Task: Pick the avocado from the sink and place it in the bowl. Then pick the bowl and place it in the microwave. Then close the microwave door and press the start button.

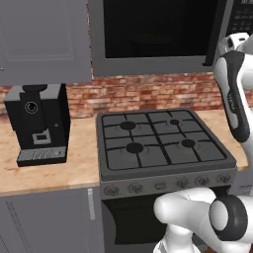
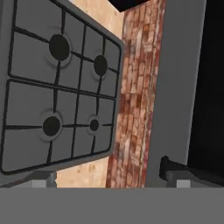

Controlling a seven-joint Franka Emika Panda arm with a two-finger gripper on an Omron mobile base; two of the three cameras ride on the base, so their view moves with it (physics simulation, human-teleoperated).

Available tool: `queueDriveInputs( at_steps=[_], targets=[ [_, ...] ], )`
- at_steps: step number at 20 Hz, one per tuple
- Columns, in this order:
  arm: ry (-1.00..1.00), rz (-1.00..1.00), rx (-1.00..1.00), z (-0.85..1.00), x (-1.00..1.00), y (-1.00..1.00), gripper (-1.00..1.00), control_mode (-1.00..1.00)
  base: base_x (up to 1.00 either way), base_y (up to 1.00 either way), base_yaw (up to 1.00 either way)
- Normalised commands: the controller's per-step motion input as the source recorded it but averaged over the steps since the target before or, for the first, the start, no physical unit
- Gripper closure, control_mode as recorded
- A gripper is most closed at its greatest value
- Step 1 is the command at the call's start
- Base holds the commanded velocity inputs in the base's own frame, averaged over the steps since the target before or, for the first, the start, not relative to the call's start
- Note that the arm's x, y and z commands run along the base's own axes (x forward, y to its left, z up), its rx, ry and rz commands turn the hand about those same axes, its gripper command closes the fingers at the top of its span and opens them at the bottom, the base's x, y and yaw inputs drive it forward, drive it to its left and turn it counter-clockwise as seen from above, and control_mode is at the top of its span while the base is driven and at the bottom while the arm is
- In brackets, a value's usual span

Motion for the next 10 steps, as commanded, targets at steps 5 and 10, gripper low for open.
queueDriveInputs(
  at_steps=[5, 10],
  targets=[
    [-0.35, 0.22, 0.02, 0.26, 0.01, -1.00, -1.00, -1.00, 0.00, 0.00, 0.00],
    [-0.31, 0.12, 0.00, 0.31, 0.00, -0.97, -1.00, -1.00, 0.00, 0.00, 0.00]
  ],
)
